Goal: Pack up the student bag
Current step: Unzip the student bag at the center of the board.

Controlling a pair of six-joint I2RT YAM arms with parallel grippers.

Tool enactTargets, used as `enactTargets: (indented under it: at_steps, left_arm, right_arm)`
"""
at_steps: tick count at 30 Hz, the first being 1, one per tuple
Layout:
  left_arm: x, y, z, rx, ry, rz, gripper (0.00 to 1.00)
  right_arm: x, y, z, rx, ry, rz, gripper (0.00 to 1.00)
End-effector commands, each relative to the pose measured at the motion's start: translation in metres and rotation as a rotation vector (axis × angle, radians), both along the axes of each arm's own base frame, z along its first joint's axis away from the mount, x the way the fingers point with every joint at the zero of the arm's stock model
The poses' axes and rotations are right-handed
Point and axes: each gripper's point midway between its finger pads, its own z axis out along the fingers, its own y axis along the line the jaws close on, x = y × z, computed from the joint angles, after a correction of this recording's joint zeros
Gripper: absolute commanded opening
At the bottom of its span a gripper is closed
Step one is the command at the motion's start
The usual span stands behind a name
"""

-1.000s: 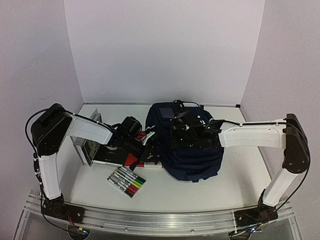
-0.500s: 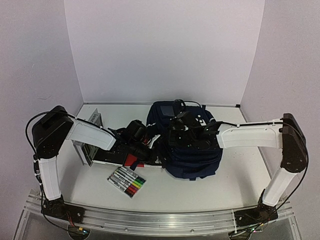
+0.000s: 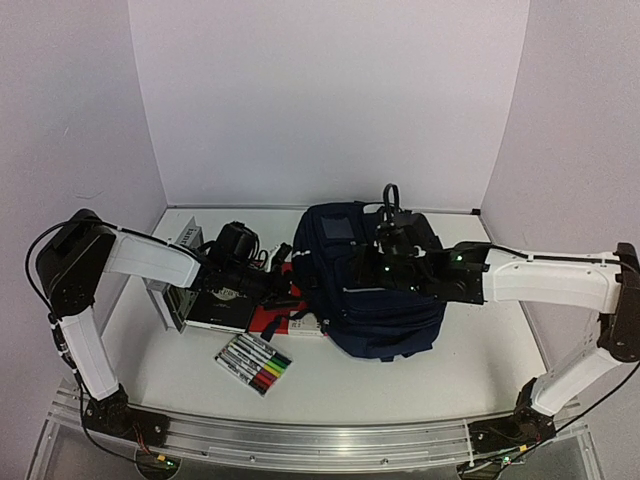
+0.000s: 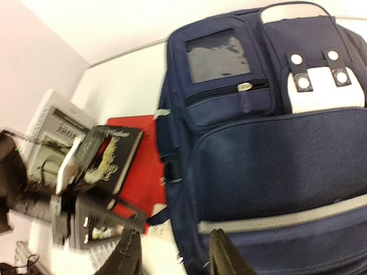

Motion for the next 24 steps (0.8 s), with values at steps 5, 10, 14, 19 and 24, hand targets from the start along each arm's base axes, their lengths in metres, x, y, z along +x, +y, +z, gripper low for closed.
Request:
enactTargets:
  at_steps: [5, 10, 14, 19, 24]
  left_arm:
    - [0.029, -0.002, 0.022, -0.061, 0.024, 0.107, 0.59]
    - [0.036, -0.004, 0.008, -0.062, 0.075, 0.126, 0.62]
    - [0.041, -0.011, 0.004, -0.079, 0.086, 0.116, 0.63]
    - [0.051, -0.011, -0.010, -0.026, 0.086, 0.146, 0.59]
    - [0.054, -0.019, -0.017, -0.034, 0.109, 0.139, 0.58]
  right_arm:
    - [-0.058, 0.038, -0.025, 0.070, 0.174, 0.080, 0.40]
    - [-0.075, 0.066, -0.053, 0.122, 0.255, 0.117, 0.39]
    - [-0.077, 0.076, -0.070, 0.175, 0.288, 0.112, 0.37]
    - [-0.072, 0.070, -0.085, 0.155, 0.292, 0.062, 0.36]
    - [-0.068, 0.063, -0.095, 0.130, 0.283, 0.021, 0.35]
